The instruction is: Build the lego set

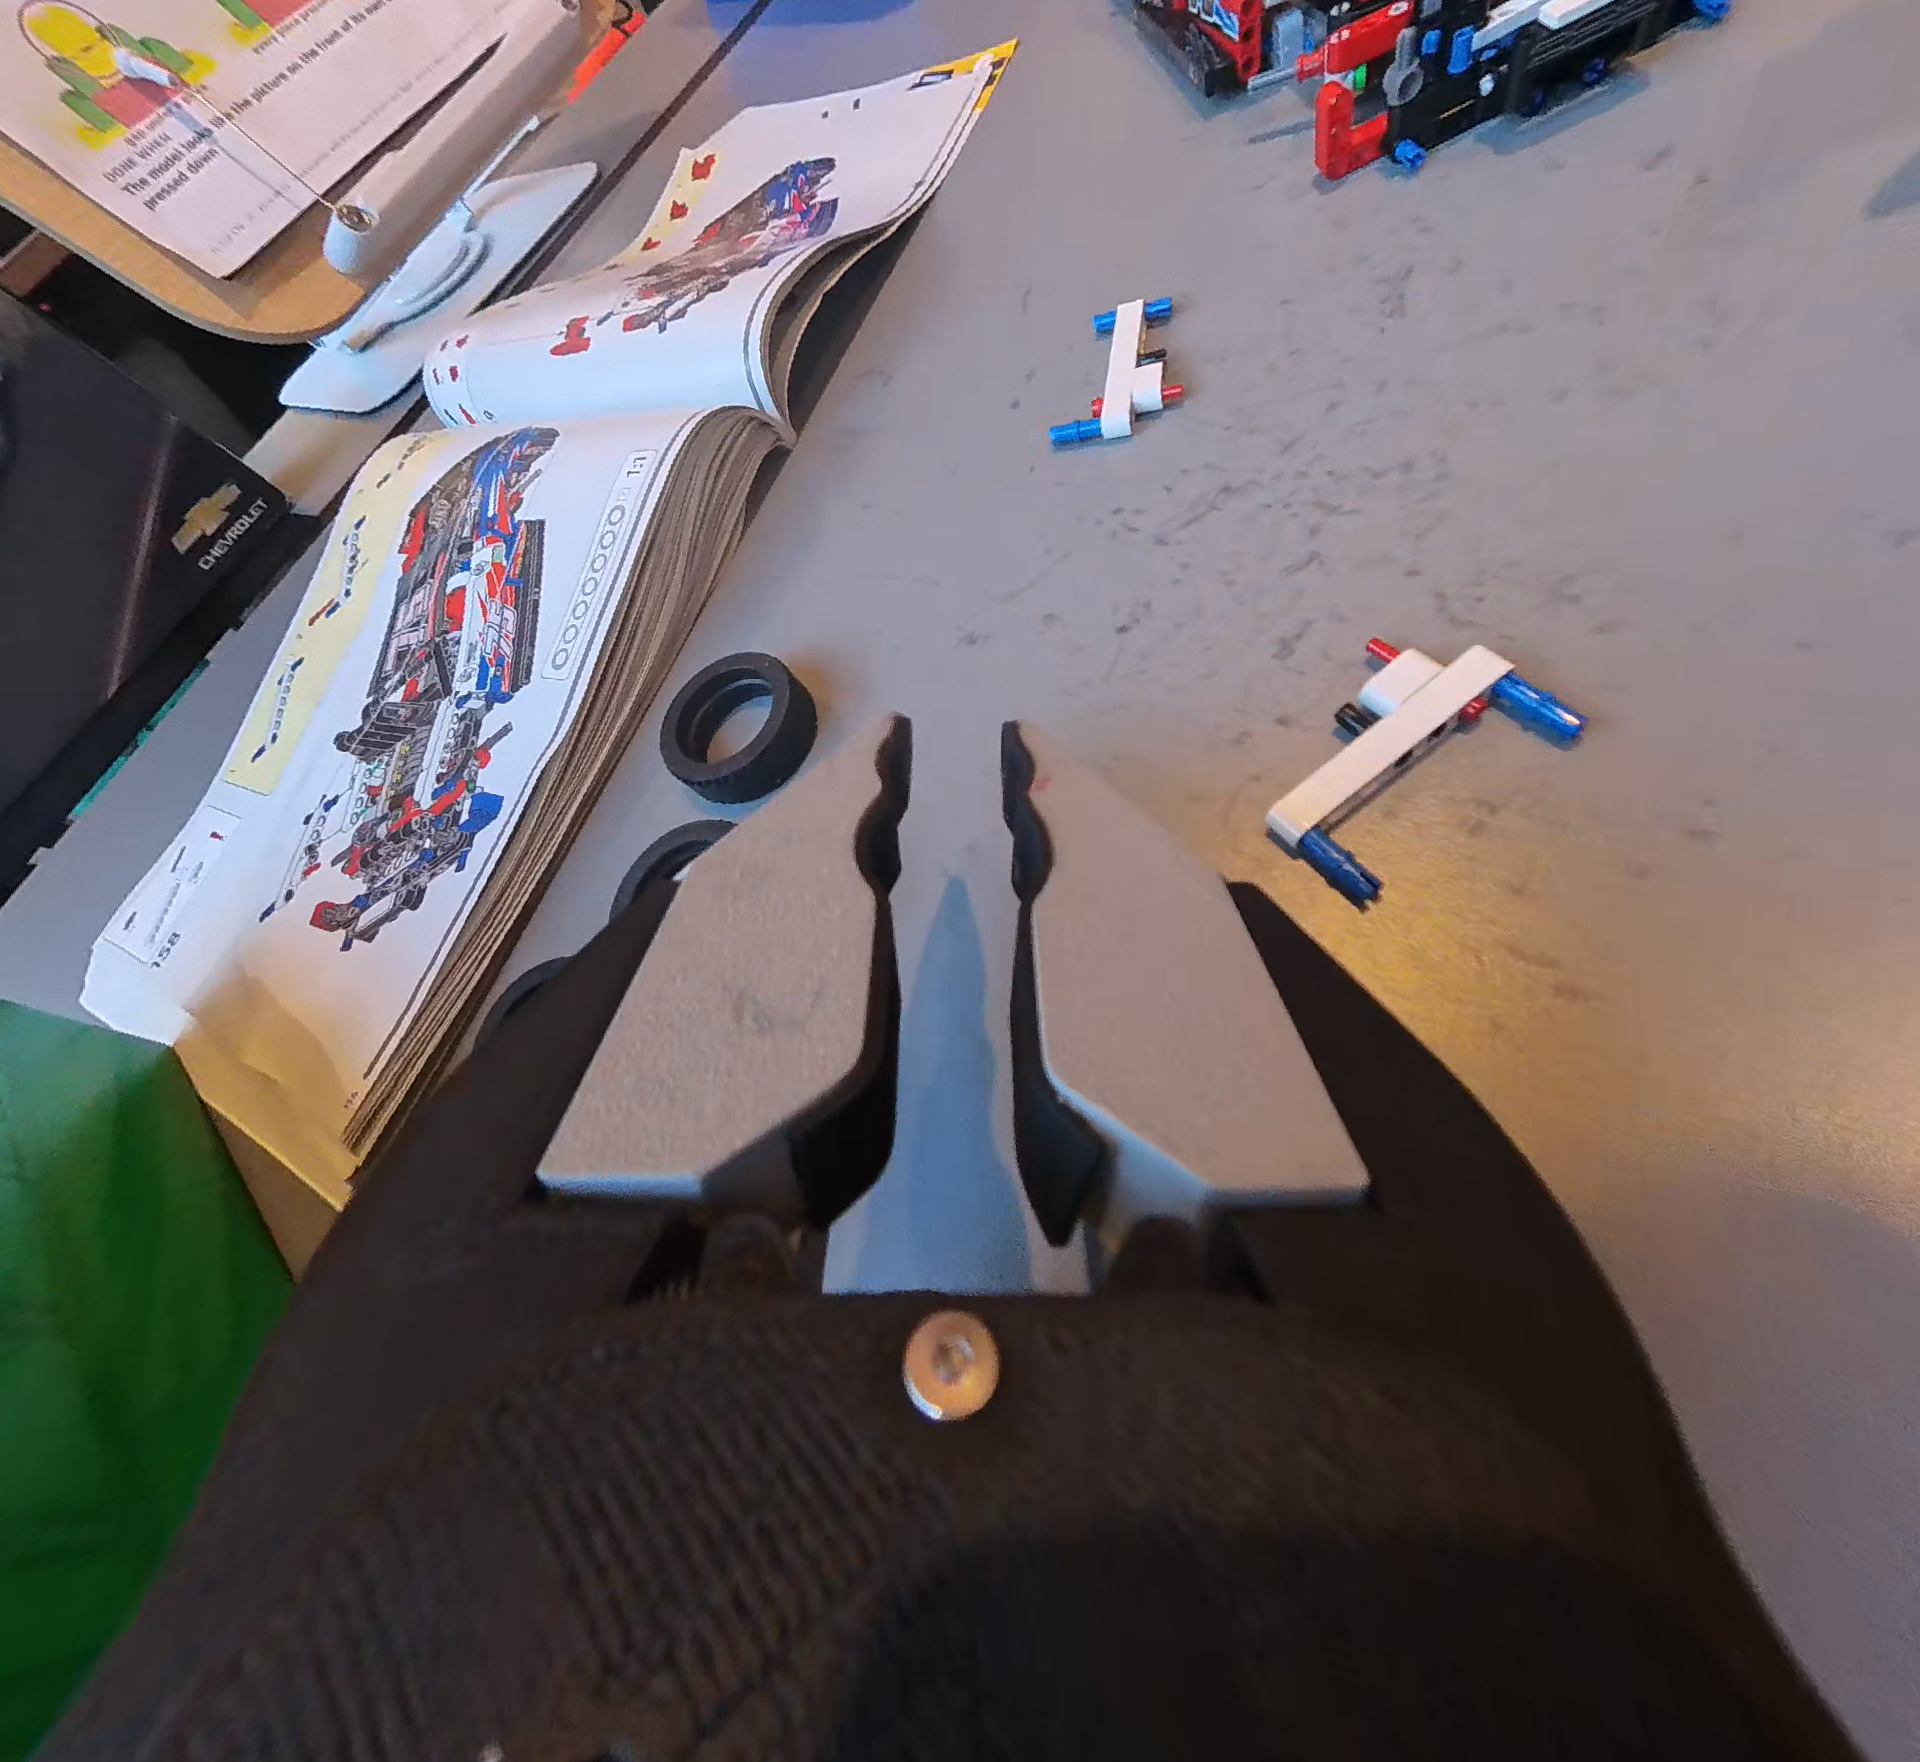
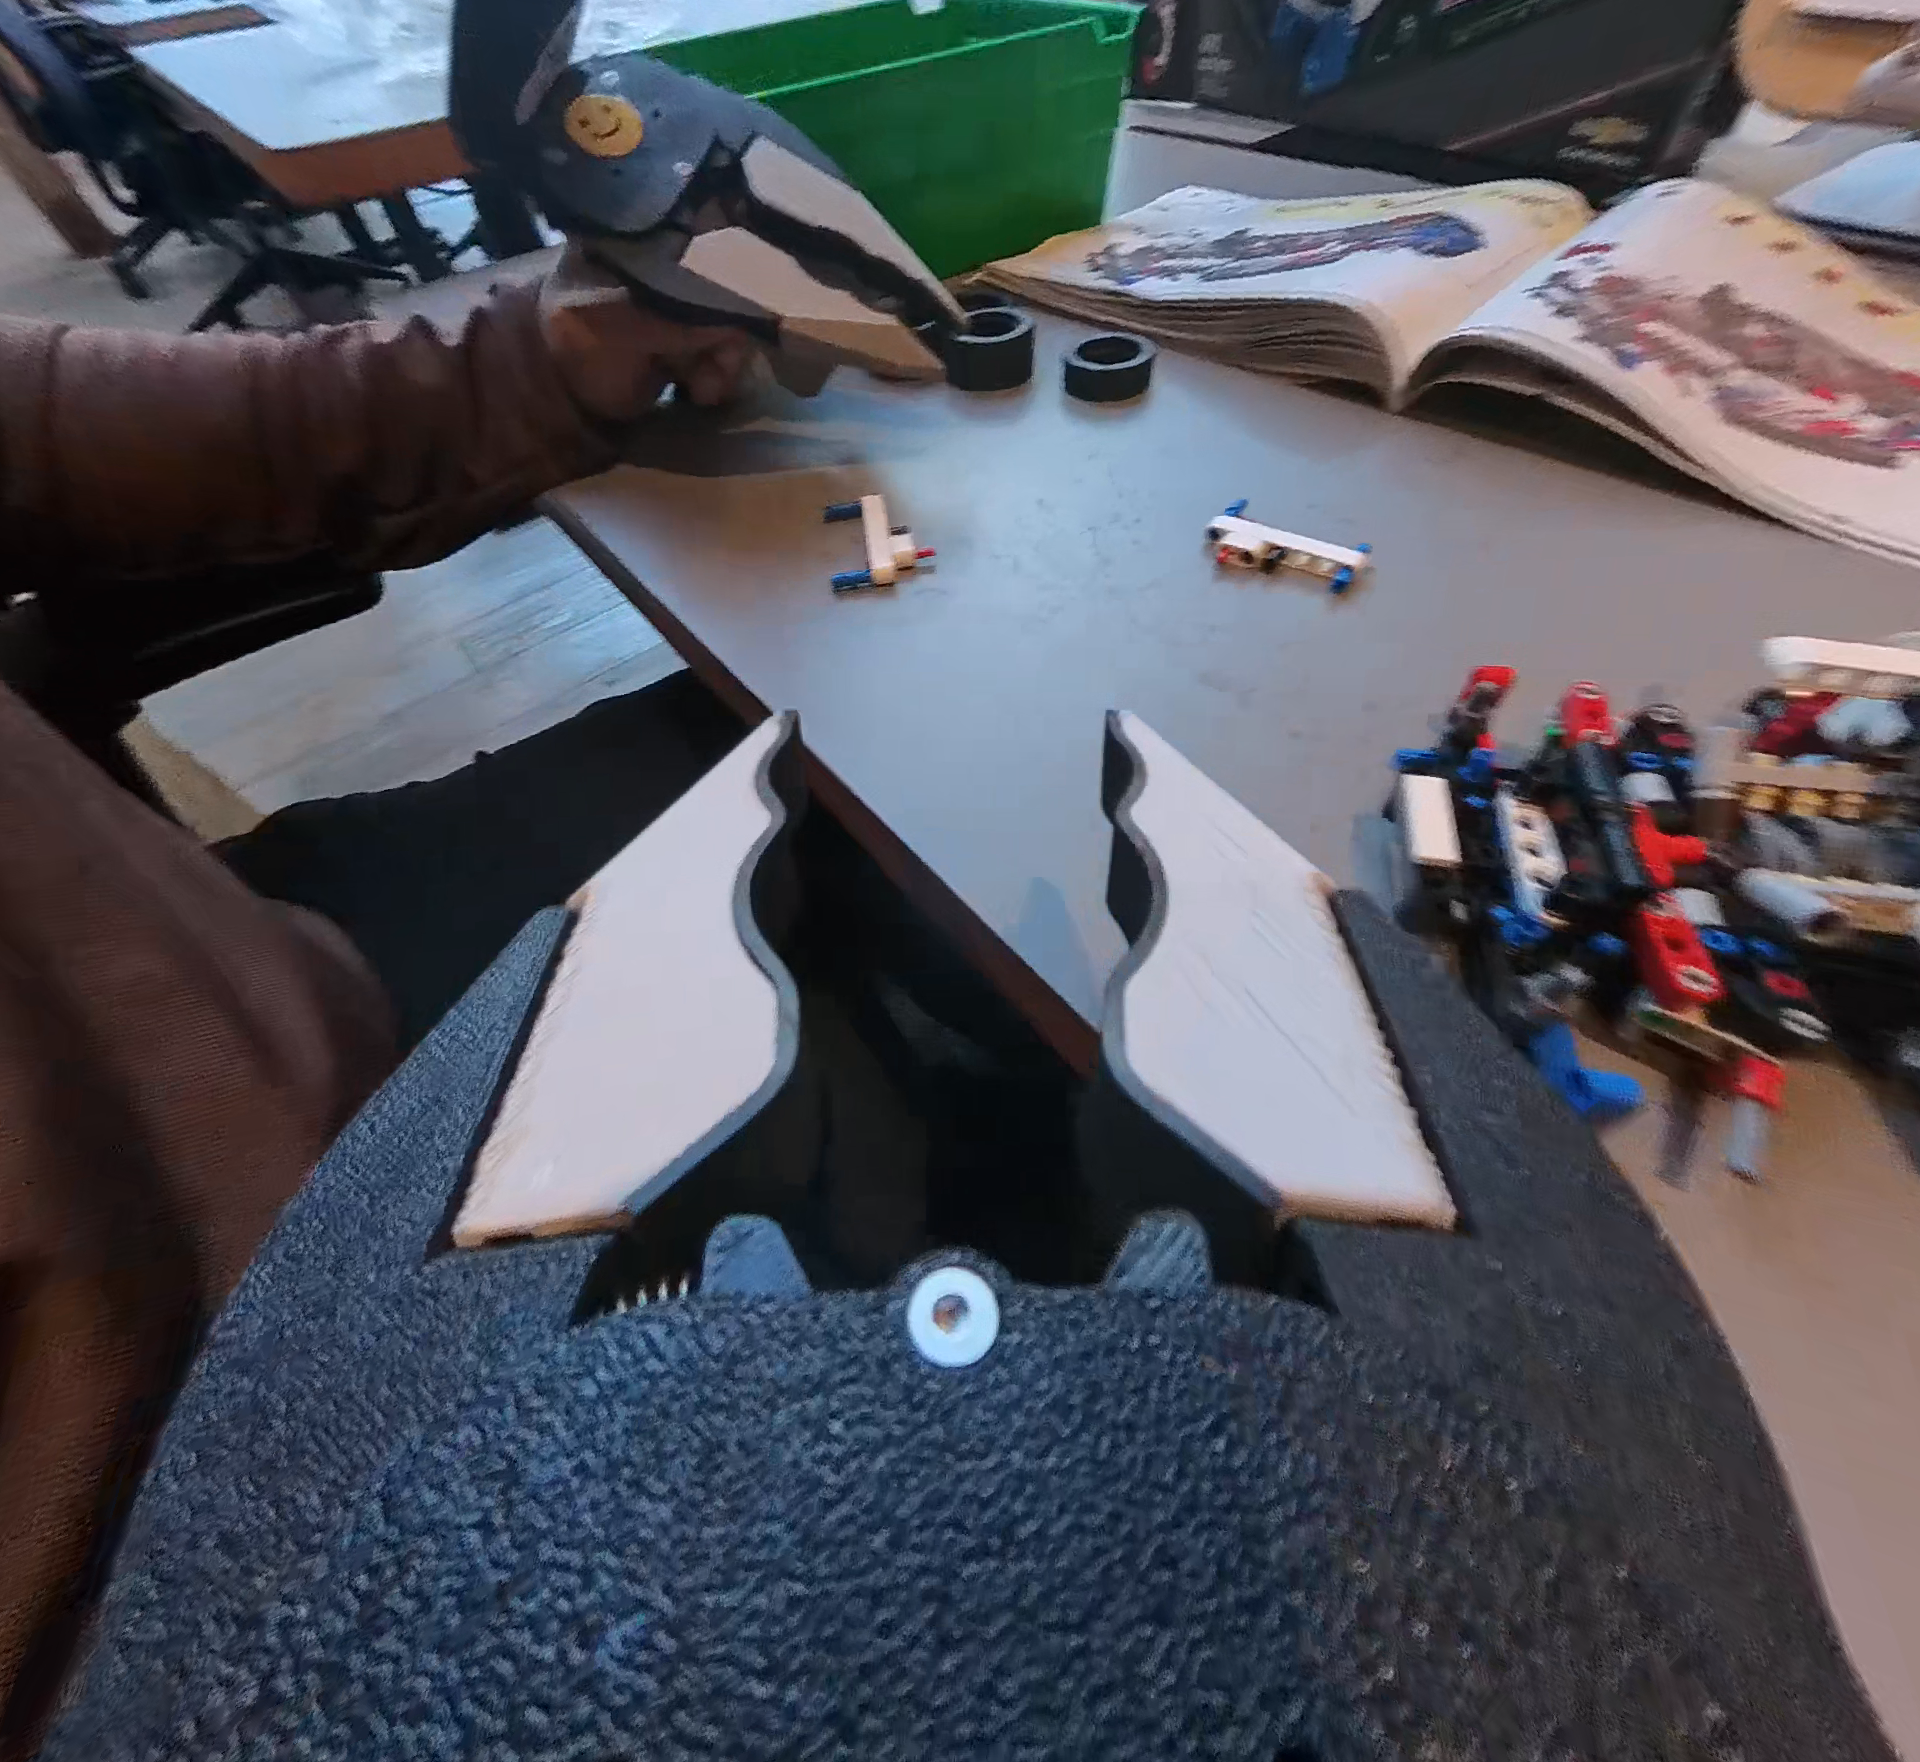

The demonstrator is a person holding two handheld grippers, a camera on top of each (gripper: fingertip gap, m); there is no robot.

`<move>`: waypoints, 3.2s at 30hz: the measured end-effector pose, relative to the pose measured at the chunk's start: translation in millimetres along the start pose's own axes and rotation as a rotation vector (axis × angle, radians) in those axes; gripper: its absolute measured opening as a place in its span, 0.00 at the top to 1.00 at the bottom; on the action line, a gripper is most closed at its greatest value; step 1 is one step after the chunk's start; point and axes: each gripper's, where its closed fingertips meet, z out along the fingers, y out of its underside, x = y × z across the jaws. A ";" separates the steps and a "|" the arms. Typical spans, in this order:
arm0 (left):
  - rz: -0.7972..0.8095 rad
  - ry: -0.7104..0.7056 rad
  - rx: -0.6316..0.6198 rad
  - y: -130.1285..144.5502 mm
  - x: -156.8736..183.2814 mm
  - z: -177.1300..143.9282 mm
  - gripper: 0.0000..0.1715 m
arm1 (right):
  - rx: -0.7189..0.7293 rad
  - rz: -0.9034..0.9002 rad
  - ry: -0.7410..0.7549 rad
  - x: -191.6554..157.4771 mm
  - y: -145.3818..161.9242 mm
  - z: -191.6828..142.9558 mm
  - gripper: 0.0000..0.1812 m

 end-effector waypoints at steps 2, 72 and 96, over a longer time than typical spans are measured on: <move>0.007 0.005 -0.005 0.6 1.2 0.5 0.92 | 0.025 -0.006 0.044 11.5 -6.6 -11.1 0.67; -0.334 0.918 -0.165 -169.1 185.9 177.3 0.48 | -0.261 0.528 0.035 264.3 37.3 -69.4 0.67; -0.263 0.494 -0.182 -122.3 92.4 117.8 0.54 | -0.401 0.153 0.160 306.0 25.7 -112.1 0.72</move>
